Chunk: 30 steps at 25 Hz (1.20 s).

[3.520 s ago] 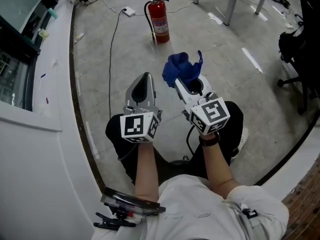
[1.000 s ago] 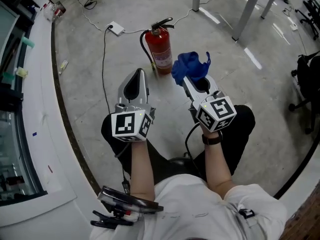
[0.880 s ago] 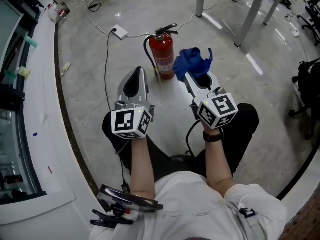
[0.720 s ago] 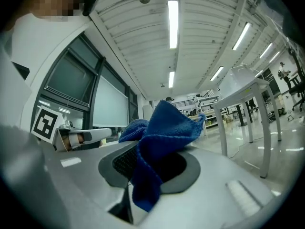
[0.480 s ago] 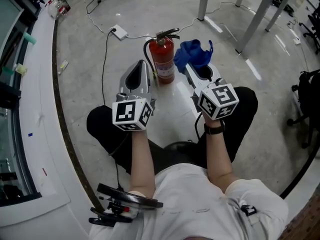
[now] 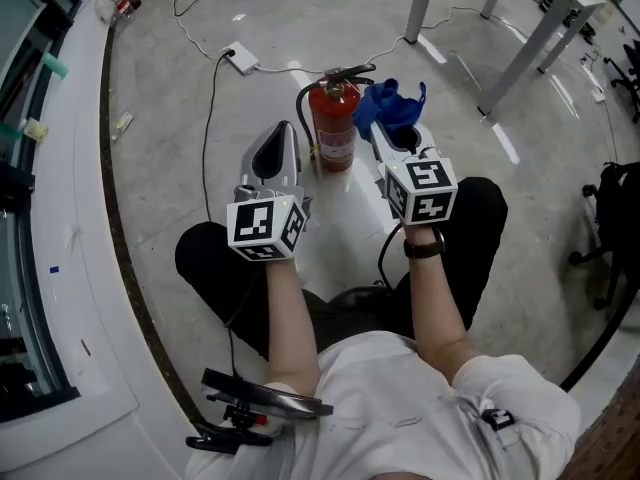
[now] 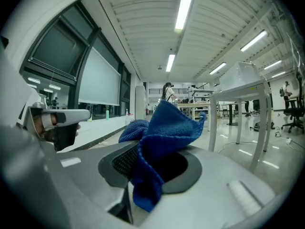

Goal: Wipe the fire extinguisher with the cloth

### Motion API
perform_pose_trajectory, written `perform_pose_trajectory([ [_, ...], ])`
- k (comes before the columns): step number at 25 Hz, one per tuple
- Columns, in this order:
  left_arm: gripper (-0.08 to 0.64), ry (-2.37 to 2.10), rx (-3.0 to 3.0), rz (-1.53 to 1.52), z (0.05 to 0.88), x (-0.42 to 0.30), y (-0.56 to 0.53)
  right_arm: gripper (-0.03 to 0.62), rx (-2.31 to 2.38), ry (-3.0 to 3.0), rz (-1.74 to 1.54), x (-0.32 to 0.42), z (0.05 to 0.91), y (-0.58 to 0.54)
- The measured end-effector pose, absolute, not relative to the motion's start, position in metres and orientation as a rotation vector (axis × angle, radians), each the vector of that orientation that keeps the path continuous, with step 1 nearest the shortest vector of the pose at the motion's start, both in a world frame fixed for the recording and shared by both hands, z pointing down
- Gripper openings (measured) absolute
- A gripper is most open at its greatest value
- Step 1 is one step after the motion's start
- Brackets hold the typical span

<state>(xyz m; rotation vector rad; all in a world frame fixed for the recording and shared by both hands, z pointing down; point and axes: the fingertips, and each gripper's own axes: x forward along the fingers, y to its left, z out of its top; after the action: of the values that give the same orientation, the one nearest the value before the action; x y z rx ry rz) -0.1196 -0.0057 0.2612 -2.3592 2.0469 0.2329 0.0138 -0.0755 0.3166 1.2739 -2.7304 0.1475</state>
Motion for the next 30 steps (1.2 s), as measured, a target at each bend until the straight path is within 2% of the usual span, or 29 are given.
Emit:
perform_pose_trajectory([
  [5, -0.003, 2.15, -2.354, 0.269, 0.288, -0.152, -0.031, 0.11, 1.138, -2.609, 0.101, -0.039, 0.366, -0.104],
  [11, -0.002, 2.251, -2.318, 0.221, 0.318, -0.189, -0.055, 0.114, 0.999, -2.239, -0.304, -0.109, 0.414, -0.154],
  [17, -0.002, 2.305, -2.315, 0.228, 0.341, -0.225, -0.066, 0.106, 1.059, -2.186, -0.331, -0.154, 0.453, -0.147],
  [26, -0.002, 2.397, -2.325, 0.124, 0.377, -0.259, -0.065, 0.104, 0.923, -1.976, 0.031, -0.158, 0.701, -0.137],
  [30, -0.002, 2.461, -2.344, 0.16, 0.4, -0.271, -0.071, 0.101, 0.929, -1.946, -0.033, -0.164, 0.762, -0.143],
])
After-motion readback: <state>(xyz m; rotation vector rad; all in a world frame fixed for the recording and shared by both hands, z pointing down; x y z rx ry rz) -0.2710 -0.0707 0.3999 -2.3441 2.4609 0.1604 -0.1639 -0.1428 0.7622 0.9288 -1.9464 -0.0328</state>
